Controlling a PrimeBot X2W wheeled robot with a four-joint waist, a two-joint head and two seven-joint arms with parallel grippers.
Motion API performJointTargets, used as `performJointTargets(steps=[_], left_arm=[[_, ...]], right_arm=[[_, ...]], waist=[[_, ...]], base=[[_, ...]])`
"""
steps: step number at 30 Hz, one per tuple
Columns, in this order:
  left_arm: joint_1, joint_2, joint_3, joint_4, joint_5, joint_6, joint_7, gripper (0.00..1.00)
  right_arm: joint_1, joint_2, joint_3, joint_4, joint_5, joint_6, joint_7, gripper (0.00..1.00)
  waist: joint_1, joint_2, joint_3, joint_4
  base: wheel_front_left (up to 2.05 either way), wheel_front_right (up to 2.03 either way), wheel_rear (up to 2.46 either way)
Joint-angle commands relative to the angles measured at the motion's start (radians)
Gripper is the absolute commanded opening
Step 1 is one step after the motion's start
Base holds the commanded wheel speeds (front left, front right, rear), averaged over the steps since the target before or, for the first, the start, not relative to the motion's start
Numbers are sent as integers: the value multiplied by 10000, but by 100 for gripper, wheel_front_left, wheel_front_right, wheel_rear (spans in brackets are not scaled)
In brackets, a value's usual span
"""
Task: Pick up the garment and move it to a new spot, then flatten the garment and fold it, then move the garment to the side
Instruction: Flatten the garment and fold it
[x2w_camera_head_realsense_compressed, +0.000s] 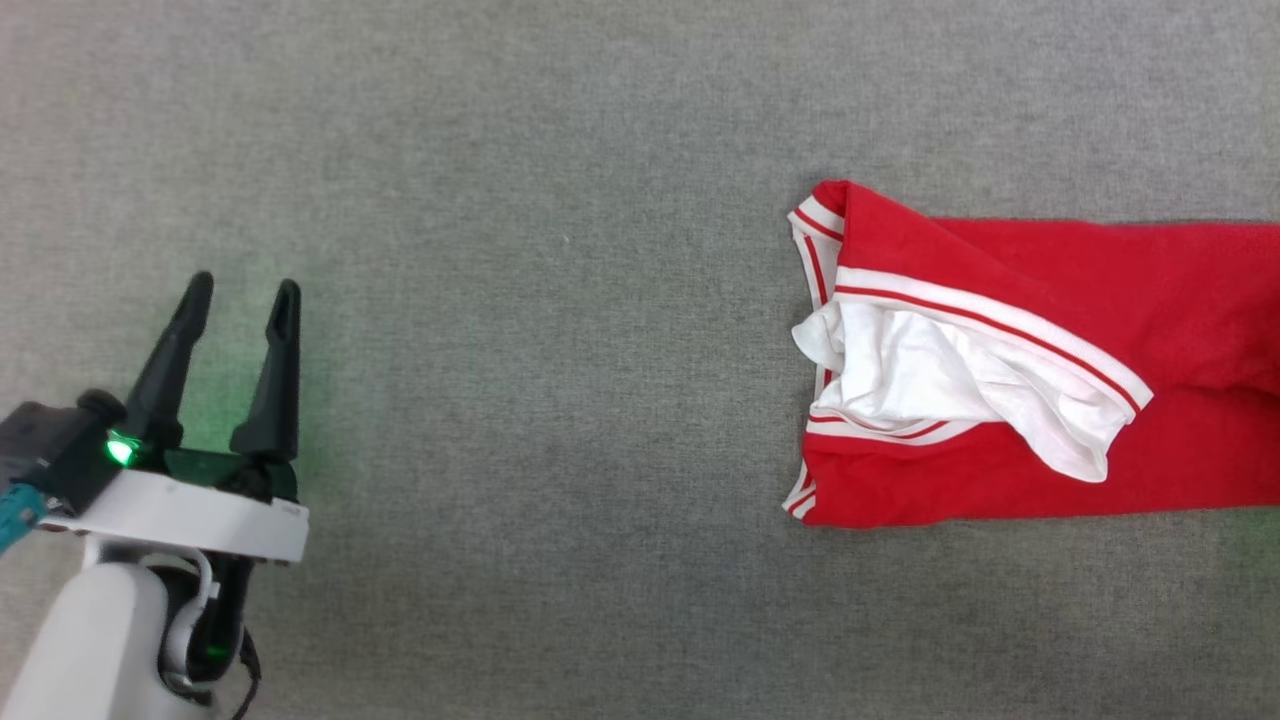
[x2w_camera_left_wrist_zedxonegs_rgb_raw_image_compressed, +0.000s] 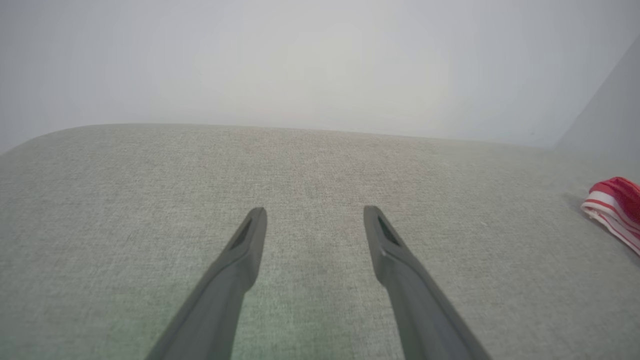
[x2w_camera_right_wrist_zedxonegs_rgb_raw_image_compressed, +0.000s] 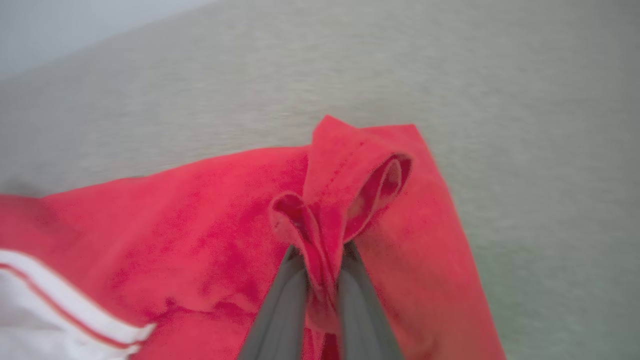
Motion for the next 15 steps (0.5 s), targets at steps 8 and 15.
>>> performJointTargets(steps=[8, 15], left_arm=[[224, -390, 45, 127, -116, 14, 6, 100], [36, -770, -100, 137, -225, 14, 6, 100]], right_arm=[[-101, 990, 3661, -1846, 253, -6, 358, 0], [-776, 1416, 5806, -1609, -339, -6, 457, 0]], waist=[[0, -1, -255, 280], [0, -1, -134, 686]], base=[[0, 0, 0], [0, 0, 0]])
